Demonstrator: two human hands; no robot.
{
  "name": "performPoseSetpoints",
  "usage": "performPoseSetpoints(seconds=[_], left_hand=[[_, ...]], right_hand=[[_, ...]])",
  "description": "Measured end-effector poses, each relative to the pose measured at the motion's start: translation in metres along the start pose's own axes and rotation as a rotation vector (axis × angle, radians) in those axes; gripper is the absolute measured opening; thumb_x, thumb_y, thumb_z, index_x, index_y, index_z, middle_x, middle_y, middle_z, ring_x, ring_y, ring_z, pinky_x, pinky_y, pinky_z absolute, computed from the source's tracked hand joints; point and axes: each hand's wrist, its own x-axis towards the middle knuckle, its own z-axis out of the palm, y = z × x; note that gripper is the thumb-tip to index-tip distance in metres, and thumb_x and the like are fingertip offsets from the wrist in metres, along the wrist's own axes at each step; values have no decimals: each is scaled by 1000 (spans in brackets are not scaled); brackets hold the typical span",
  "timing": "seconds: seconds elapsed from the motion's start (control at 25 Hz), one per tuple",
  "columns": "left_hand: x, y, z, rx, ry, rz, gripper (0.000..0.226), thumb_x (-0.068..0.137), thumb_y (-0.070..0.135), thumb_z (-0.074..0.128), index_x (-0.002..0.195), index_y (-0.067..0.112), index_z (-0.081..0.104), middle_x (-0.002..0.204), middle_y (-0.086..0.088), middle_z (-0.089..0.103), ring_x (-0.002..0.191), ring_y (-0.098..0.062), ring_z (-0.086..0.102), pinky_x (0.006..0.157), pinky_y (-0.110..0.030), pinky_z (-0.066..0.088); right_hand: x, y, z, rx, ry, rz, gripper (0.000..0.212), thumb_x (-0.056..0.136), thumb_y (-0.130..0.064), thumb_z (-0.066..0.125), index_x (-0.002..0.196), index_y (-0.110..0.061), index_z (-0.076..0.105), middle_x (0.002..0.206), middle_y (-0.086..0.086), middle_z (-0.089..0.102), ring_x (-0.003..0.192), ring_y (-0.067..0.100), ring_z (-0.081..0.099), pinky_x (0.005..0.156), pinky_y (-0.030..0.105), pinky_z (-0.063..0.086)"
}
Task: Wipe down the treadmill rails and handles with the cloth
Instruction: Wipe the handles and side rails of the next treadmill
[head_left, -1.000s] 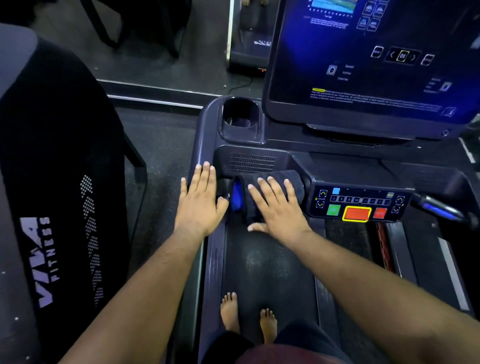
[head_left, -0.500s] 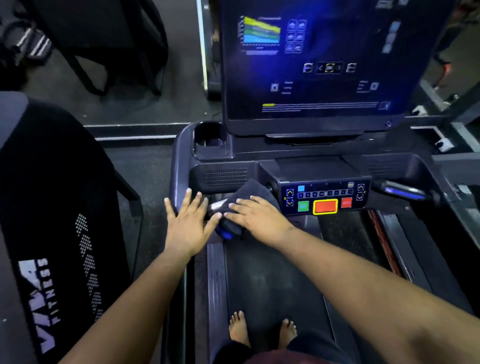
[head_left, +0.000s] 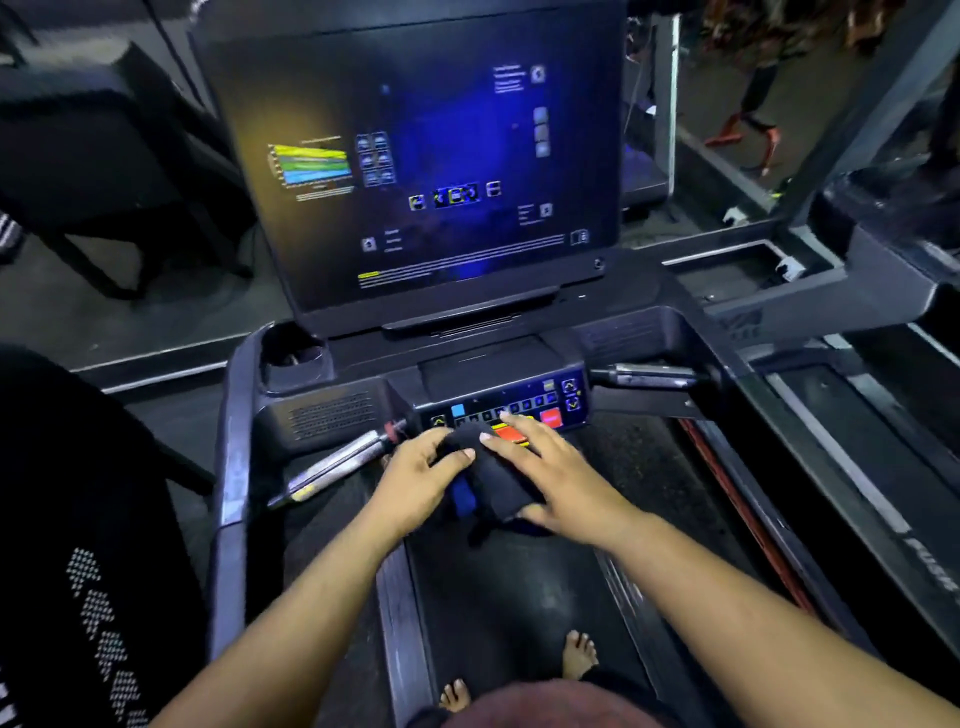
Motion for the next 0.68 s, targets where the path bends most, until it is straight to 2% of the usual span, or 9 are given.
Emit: performPoseSetpoints(seconds=[0.08, 0.12, 0.2, 0.24, 0.28, 0.36, 0.44, 0.56, 0.68], left_hand=[[19, 15, 36, -24, -47, -32, 20, 79, 14, 57, 95, 7, 68, 88, 3, 71, 83, -7, 62, 80, -25, 49], [27, 20, 52, -46, -66, -56, 18, 77, 13, 54, 89, 8, 66, 82, 3, 68, 79, -7, 60, 76, -25, 47], [44, 27, 80, -82, -91, -105, 15, 75, 13, 52, 83, 14, 64, 79, 4, 67, 77, -9, 59, 73, -28, 46], [53, 29, 93, -87, -93, -123, 15, 75, 14, 51, 83, 17, 64, 79, 3, 67, 78, -10, 59, 74, -29, 46], [63, 32, 105, -84, -85, -131, 17, 75, 14, 51, 83, 19, 65, 81, 3, 68, 79, -10, 60, 75, -30, 47], [85, 35, 129, -21, -34, -105, 18, 78, 17, 53, 85, 24, 68, 85, 5, 70, 82, -11, 61, 81, -34, 48], [104, 37, 145, 187, 32, -41, 18, 80, 20, 56, 89, 30, 68, 89, 10, 72, 86, -10, 65, 87, -37, 53], [129, 51, 159, 519, 97, 2, 22, 86, 24, 61, 104, 34, 67, 94, 9, 74, 90, -14, 68, 84, -35, 54], [160, 64, 168, 814, 121, 23, 23, 93, 31, 57, 115, 34, 62, 102, 2, 74, 95, -25, 66, 78, -36, 52]], right_hand=[[-20, 30, -11, 274, -16, 89, 115, 68, -66, 75, 156, -42, 5, 167, -6, -2, 153, 11, 0, 121, 26, 8], [-26, 42, -14, 439, 14, 164, 113, 69, -71, 71, 155, -42, 3, 166, -8, 0, 153, 6, 1, 121, 23, 8], [-34, 67, -17, 804, 121, 380, 96, 74, -74, 65, 151, -44, 16, 160, -4, 29, 147, 5, 25, 119, 23, 21], [-37, 81, -20, 936, 170, 466, 80, 75, -71, 64, 144, -46, 33, 145, -3, 50, 136, 7, 43, 113, 25, 32], [-39, 95, -22, 1017, 219, 518, 61, 77, -65, 66, 131, -42, 51, 126, -3, 62, 121, 9, 54, 105, 25, 40], [-43, 122, -31, 996, 358, 546, 28, 83, -41, 74, 105, -27, 64, 103, -7, 68, 102, 10, 61, 94, 24, 45], [-44, 142, -47, 926, 483, 553, 16, 85, -20, 77, 94, -19, 64, 94, -9, 67, 92, 4, 61, 89, 20, 44], [-33, 170, -67, 719, 600, 598, 19, 82, -27, 79, 90, -21, 62, 92, -10, 66, 89, 5, 61, 82, 20, 44], [-8, 196, -76, 470, 630, 650, 25, 83, -41, 75, 92, -25, 59, 99, -8, 58, 94, 17, 59, 79, 34, 47]])
